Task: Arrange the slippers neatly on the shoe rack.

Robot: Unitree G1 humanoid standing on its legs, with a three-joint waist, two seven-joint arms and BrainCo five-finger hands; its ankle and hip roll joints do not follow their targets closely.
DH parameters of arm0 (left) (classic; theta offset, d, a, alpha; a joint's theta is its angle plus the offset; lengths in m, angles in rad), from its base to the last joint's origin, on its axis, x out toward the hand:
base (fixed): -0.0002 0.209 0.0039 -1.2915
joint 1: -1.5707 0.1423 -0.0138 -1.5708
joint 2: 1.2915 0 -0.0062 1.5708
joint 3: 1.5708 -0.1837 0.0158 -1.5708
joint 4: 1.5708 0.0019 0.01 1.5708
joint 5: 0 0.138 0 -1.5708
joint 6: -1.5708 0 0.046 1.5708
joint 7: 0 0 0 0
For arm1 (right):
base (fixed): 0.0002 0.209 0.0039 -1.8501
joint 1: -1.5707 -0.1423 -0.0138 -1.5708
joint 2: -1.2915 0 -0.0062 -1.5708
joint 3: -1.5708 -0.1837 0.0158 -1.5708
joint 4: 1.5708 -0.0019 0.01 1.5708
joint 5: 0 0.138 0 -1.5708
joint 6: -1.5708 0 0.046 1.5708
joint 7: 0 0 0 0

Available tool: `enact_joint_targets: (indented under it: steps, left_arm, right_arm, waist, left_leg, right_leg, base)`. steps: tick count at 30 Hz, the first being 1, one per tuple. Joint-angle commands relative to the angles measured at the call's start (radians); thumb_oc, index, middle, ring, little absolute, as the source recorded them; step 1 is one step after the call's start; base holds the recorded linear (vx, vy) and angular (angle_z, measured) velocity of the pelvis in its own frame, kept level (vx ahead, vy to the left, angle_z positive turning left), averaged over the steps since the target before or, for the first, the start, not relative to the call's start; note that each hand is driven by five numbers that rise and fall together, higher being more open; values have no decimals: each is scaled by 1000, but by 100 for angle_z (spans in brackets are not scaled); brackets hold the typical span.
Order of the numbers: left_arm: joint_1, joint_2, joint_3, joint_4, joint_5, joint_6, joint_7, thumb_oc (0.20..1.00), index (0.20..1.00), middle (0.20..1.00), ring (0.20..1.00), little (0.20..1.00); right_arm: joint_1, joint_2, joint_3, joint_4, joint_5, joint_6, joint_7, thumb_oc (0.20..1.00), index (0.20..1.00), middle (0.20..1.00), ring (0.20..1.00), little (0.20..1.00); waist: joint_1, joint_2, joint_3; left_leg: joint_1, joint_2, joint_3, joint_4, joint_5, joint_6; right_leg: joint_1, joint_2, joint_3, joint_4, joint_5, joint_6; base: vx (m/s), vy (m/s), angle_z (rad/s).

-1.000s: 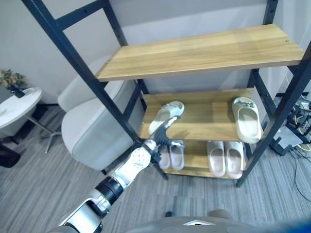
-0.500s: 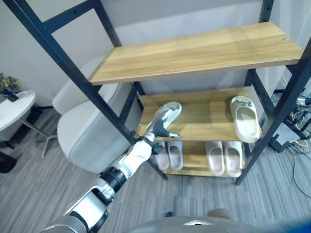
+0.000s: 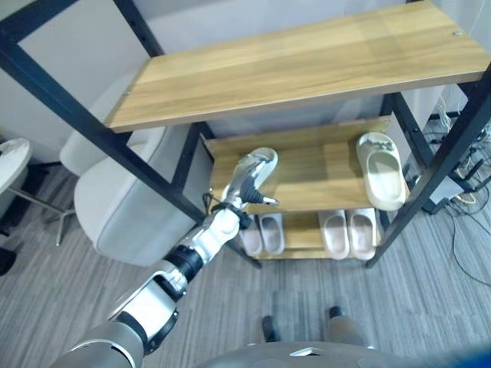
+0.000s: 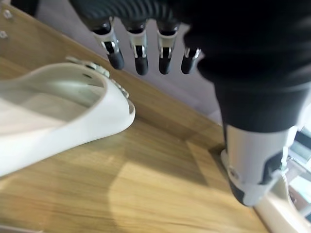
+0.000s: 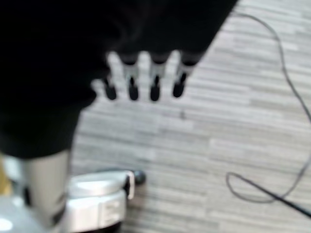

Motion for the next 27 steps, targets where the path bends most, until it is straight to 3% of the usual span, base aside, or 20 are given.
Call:
enact_joint_targets:
  steps: [1,14,21,27]
  left_arm:
    - [-148,17,37,87,50,-6,78,1000,1000,1000,1000,1000]
    - [-188,82,68,14,35,-21,105,1000,1000,1000,1000,1000]
    - [-210,88,43,13,81,-11,111,1000,1000,1000,1000,1000]
    - [-290,145,2,23,173,9,136,1000,1000,1000,1000,1000]
  right_arm:
    - [-34,28,60,-8,34,-16,-30,1000,1000,1000,1000,1000]
    - [-18,48,69,-30,50,-34,-37,1000,1000,1000,1000,1000]
    - [-67,25,86,-33,49,-41,-40,1000,1000,1000,1000,1000]
    - [-107,13,99,-27,44,-42,-48,1000,1000,1000,1000,1000]
  waist:
    - [-19,-30,23]
    - [1,-51,22]
    - [12,-54,18]
    - [16,-53,31]
  left_leg:
    - [-6,-48,40,14,-94,-15]
    - [-12,-42,29,12,-94,-18]
    - [-9,-43,17,11,-96,-18]
    - [-47,-40,24,9,-89,-17]
  right_leg:
    - [36,-16,-22,-146,44,51]
    - [32,-9,-36,-147,42,45]
    - [38,-9,-47,-155,39,45]
    - [-7,-11,-44,-151,53,51]
  base:
    - [-25,-5,-9]
    - [23,-21,-4]
    - [24,-19,9]
    - [-21,4,-2]
